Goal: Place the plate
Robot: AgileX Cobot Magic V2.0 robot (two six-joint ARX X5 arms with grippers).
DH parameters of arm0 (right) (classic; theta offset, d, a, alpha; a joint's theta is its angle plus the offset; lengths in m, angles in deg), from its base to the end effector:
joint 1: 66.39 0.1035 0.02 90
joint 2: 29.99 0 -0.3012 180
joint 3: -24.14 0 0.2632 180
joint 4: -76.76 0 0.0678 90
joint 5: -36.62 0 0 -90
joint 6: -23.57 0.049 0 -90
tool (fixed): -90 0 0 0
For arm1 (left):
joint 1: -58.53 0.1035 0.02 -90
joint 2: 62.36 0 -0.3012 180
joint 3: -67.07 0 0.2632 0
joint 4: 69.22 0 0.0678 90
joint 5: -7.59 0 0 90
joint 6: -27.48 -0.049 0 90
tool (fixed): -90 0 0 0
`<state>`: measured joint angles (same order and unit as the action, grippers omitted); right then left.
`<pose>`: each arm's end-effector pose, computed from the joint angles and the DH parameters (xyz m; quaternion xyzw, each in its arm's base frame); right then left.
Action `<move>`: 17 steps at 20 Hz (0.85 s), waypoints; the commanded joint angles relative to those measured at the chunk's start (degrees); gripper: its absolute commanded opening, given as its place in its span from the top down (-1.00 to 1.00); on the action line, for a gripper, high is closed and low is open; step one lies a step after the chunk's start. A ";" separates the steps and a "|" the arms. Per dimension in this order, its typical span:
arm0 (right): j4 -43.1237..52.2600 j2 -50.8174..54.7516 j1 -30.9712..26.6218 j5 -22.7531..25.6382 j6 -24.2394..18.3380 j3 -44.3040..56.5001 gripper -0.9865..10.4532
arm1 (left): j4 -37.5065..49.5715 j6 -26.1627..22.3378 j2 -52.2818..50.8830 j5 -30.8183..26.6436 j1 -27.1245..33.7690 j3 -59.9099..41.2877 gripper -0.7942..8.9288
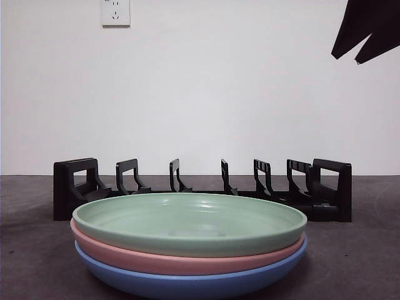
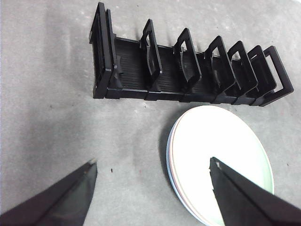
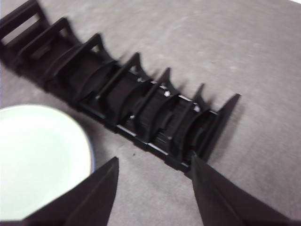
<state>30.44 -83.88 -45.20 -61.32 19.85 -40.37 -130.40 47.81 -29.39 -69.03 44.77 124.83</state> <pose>0.1800 0.0770 0.3275 -0.0652 0.2965 0.2491 0.9196 0.0937 -0.0346 0.3093 -0.1620 0.3467 -0.1643 0.9092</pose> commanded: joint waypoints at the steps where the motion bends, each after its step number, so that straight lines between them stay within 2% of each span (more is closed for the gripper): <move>1: 0.07 -0.28 0.04 -1.31 1.55 -0.39 0.40 | 0.52 -0.42 0.28 -0.28 -0.09 0.92 0.08; 2: 0.42 -0.31 0.04 -1.07 1.62 -0.39 0.61 | 0.83 -0.46 0.26 -0.28 -0.09 0.92 0.27; 3: 1.25 -0.35 0.04 -1.05 1.22 -0.39 0.81 | 1.03 -1.38 0.26 -0.26 -0.13 0.92 0.89; 5: 4.15 -0.72 0.04 -1.29 1.25 -0.39 0.79 | 3.06 -2.78 0.33 -0.28 -0.13 0.92 0.82; 14: 4.15 -0.63 0.04 -1.07 1.57 -0.39 0.79 | 2.82 -3.17 0.26 -0.28 -0.15 0.92 0.82; 15: 4.17 -0.63 0.04 -1.05 1.57 -0.39 0.79 | 3.04 -4.22 -0.04 -0.33 -0.11 0.85 0.82; 17: 4.22 -0.63 0.04 -1.05 1.57 -0.42 0.79 | 8.70 -10.40 -3.65 -1.70 0.42 -2.49 0.82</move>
<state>34.07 -84.03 -45.42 -62.42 20.85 -40.35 -122.19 41.13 -32.89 -70.51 45.25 122.34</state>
